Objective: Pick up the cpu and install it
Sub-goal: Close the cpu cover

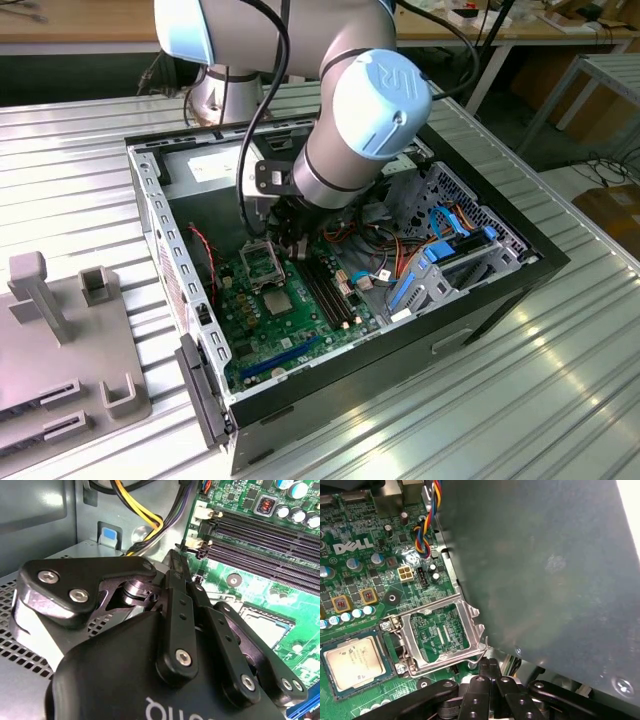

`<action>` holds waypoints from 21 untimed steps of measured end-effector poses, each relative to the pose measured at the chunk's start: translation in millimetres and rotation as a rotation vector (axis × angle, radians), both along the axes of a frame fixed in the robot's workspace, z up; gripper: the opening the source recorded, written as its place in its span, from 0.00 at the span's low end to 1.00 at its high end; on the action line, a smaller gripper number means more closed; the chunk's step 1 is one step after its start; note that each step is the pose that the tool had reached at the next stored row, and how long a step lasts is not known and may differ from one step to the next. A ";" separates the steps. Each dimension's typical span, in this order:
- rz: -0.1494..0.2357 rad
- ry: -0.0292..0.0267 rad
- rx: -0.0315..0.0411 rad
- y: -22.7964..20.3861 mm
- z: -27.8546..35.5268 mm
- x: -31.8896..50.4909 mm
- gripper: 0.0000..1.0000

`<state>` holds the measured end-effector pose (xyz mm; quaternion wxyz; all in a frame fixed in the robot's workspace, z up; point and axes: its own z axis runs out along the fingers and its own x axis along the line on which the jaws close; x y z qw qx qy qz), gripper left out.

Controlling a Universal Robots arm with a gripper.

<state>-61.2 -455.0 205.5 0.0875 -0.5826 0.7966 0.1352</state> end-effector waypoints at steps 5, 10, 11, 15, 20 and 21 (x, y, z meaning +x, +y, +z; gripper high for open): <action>0.000 -0.0001 0.0001 0.0 2.3 0.0 0.11; 0.000 0.0000 -0.0020 0.0 4.2 0.0 0.11; 0.000 0.0000 -0.0028 0.0 4.6 0.0 0.11; 0.000 0.0000 -0.0080 -0.1 6.1 -0.1 0.11; 0.000 0.0000 -0.0170 0.0 7.7 -0.1 0.11; 0.000 0.0000 -0.0182 0.0 8.1 -0.1 0.11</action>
